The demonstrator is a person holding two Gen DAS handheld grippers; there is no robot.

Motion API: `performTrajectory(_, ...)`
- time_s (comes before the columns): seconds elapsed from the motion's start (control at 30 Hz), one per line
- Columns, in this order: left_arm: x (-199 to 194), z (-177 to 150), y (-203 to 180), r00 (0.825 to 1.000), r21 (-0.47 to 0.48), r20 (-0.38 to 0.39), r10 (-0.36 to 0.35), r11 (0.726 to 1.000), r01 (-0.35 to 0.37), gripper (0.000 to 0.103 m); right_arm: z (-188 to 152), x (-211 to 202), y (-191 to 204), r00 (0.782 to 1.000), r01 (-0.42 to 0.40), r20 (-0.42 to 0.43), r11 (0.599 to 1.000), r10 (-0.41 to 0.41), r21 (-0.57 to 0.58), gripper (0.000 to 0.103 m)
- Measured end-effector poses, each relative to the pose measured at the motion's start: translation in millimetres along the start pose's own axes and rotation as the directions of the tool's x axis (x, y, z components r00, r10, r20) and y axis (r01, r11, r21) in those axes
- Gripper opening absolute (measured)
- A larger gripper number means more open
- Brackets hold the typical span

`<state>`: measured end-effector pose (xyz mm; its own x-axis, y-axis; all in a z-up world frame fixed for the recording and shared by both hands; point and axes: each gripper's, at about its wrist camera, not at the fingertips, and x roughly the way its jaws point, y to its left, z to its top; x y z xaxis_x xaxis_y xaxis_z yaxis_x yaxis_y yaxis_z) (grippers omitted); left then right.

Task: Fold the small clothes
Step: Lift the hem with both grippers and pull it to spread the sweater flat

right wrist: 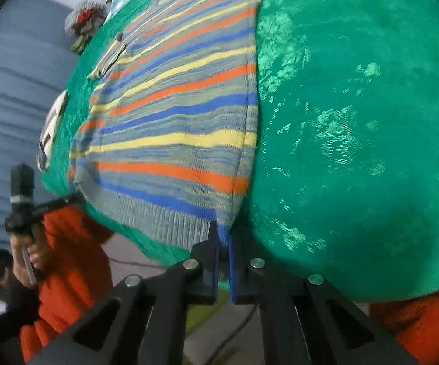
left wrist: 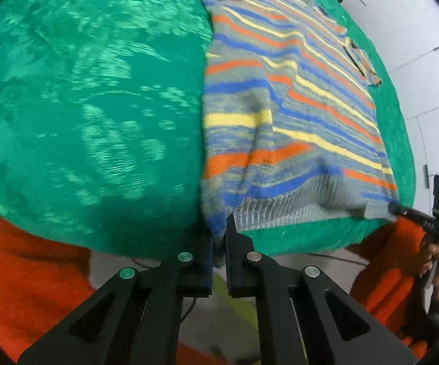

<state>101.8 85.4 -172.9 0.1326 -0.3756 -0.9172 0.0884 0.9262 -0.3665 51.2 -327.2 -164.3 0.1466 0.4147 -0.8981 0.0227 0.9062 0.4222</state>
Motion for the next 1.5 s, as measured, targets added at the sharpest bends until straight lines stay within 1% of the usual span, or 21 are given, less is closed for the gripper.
performTrajectory(0.1,-2.2,2.2,6.1,0.999,0.018,-0.032,-0.017,1.000,0.017,0.004,-0.9,-23.5,-5.8,0.999,0.047,0.008,0.999,-0.047,0.006,0.004)
performTrajectory(0.27,19.7,4.1,-9.8,0.990,0.110,-0.082,0.112,0.989,-0.103,0.003,4.1,8.5,-14.5,0.992,0.112,-0.061,0.994,-0.110,0.021,0.004)
performTrajectory(0.47,35.0,4.9,-4.6,0.991,0.017,-0.084,0.108,0.994,-0.106,0.006,2.4,19.0,-23.1,0.993,0.113,-0.053,0.992,-0.110,0.062,0.004)
performTrajectory(0.57,38.2,2.1,-13.1,0.984,0.027,-0.075,0.161,0.987,-0.160,0.012,0.7,17.8,-23.7,0.992,0.116,-0.051,0.991,-0.113,0.069,0.004)
performTrajectory(0.63,33.5,0.3,-23.8,0.973,0.049,-0.087,0.216,0.976,-0.212,0.034,0.8,14.8,-21.1,0.991,0.129,-0.049,0.990,-0.127,0.053,0.005)
performTrajectory(0.67,28.7,-3.0,-27.6,0.959,0.064,-0.088,0.269,0.962,-0.264,0.043,0.2,12.6,-19.6,0.991,0.129,-0.048,0.990,-0.127,0.049,0.005)
performTrajectory(0.7,18.9,-7.6,-31.4,0.940,0.085,-0.063,0.337,0.940,-0.331,0.056,-0.9,9.9,-17.7,0.992,0.122,-0.049,0.991,-0.120,0.047,0.013)
performTrajectory(0.73,9.8,-10.3,-34.3,0.924,0.099,-0.032,0.381,0.921,-0.376,0.058,-2.8,3.7,-17.0,0.991,0.128,-0.054,0.991,-0.126,0.044,0.020)
performTrajectory(0.8,-13.6,-12.5,-39.3,0.893,0.103,0.039,0.448,0.887,-0.450,0.058,-6.2,-14.8,-16.3,0.986,0.162,-0.042,0.987,-0.161,0.021,0.025)
performTrajectory(0.87,-42.5,-3.3,-49.8,0.876,0.073,0.146,0.459,0.878,-0.473,0.064,-4.0,-41.3,-11.6,0.970,0.244,-0.002,0.969,-0.244,-0.040,0.026)
performTrajectory(0.93,-56.8,9.9,-63.9,0.878,0.060,0.232,0.419,0.894,-0.443,0.075,7.7,-61.9,-1.7,0.946,0.324,0.054,0.940,-0.320,-0.108,0.027)
performTrajectory(1.0,-58.3,26.0,-82.9,0.886,0.083,0.313,0.342,0.920,-0.384,0.080,27.3,-74.3,17.1,0.933,0.355,0.127,0.917,-0.336,-0.182,0.027)
performTrajectory(1.1,-29.6,50.6,-110.6,0.887,0.130,0.377,0.265,0.933,-0.334,0.080,60.1,-66.5,45.5,0.941,0.317,0.200,0.915,-0.272,-0.251,0.030)
performTrajectory(1.17,1.5,61.3,-116.2,0.908,0.161,0.346,0.236,0.939,-0.305,0.078,79.9,-44.3,64.8,0.953,0.263,0.229,0.916,-0.198,-0.303,0.032)
performTrajectory(1.23,43.8,59.7,-104.3,0.923,0.179,0.219,0.317,0.916,-0.358,0.056,88.2,-11.4,70.9,0.970,0.206,0.197,0.919,-0.145,-0.335,0.032)
performTrajectory(1.27,55.4,51.5,-94.0,0.923,0.183,0.167,0.346,0.909,-0.374,0.054,87.7,6.4,67.7,0.976,0.193,0.159,0.923,-0.147,-0.334,0.032)
performTrajectory(1.3,56.2,40.9,-87.7,0.922,0.183,0.176,0.344,0.909,-0.374,0.056,83.8,23.5,60.0,0.981,0.188,0.106,0.928,-0.163,-0.322,0.032)
performTrajectory(1.33,48.1,27.3,-83.5,0.913,0.188,0.200,0.355,0.901,-0.391,0.066,74.3,40.3,48.1,0.979,0.203,0.035,0.931,-0.202,-0.302,0.032)
performTrajectory(1.37,42.7,17.9,-80.2,0.906,0.200,0.182,0.382,0.888,-0.415,0.068,62.4,42.6,40.3,0.978,0.205,0.015,0.932,-0.210,-0.300,0.032)
performTrajectory(1.43,27.5,0.7,-74.0,0.895,0.222,0.152,0.419,0.868,-0.444,0.069,47.3,26.0,33.1,0.980,0.184,-0.018,0.935,-0.199,-0.303,0.032)
performTrajectory(1.5,11.8,-4.0,-72.9,0.886,0.208,0.173,0.429,0.864,-0.459,0.070,52.7,1.2,25.6,0.982,0.175,-0.017,0.945,-0.187,-0.277,0.031)
